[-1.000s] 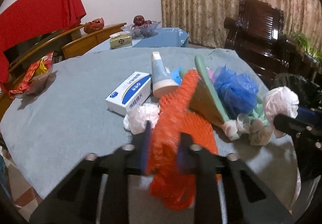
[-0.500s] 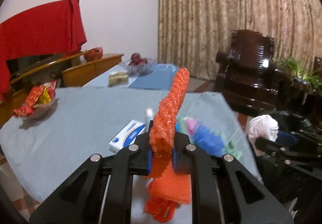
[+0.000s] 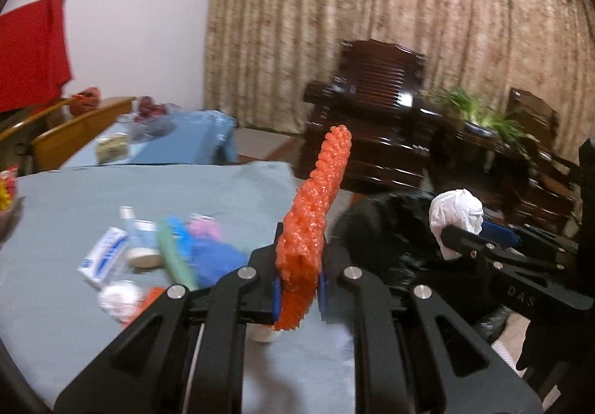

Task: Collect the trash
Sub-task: 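Carry both items over the black bin and open both tools to drop them, then return the left tool to the table and grasp the red plastic bag, then grasp the orange foam net with the right tool while the left tool holds the red bag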

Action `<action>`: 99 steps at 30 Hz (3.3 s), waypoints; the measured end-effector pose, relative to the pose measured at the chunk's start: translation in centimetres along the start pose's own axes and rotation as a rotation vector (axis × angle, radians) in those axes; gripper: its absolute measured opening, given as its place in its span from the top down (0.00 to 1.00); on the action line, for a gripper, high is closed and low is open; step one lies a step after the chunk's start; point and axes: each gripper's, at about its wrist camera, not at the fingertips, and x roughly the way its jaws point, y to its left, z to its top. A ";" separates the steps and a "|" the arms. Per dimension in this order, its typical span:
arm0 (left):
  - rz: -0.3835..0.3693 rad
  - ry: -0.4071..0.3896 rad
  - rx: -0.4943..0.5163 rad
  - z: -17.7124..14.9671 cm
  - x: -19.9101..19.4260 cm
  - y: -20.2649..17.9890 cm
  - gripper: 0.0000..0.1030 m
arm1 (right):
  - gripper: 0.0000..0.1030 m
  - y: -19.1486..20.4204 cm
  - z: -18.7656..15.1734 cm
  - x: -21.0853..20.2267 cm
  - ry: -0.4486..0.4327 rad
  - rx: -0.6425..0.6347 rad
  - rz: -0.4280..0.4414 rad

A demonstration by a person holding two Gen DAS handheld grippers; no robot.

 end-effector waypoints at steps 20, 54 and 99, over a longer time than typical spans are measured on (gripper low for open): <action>-0.221 0.099 0.073 -1.7 6.8 -9.6 0.44 | 0.24 -9.5 -2.8 -0.1 0.065 0.067 -0.223; 0.362 0.149 -0.147 -9.7 -3.8 13.5 0.24 | 0.13 12.2 -4.2 4.9 0.076 -0.139 0.204; 0.451 0.171 -0.266 -11.0 -5.8 20.7 0.81 | 0.23 23.6 -7.0 10.7 0.183 -0.250 0.333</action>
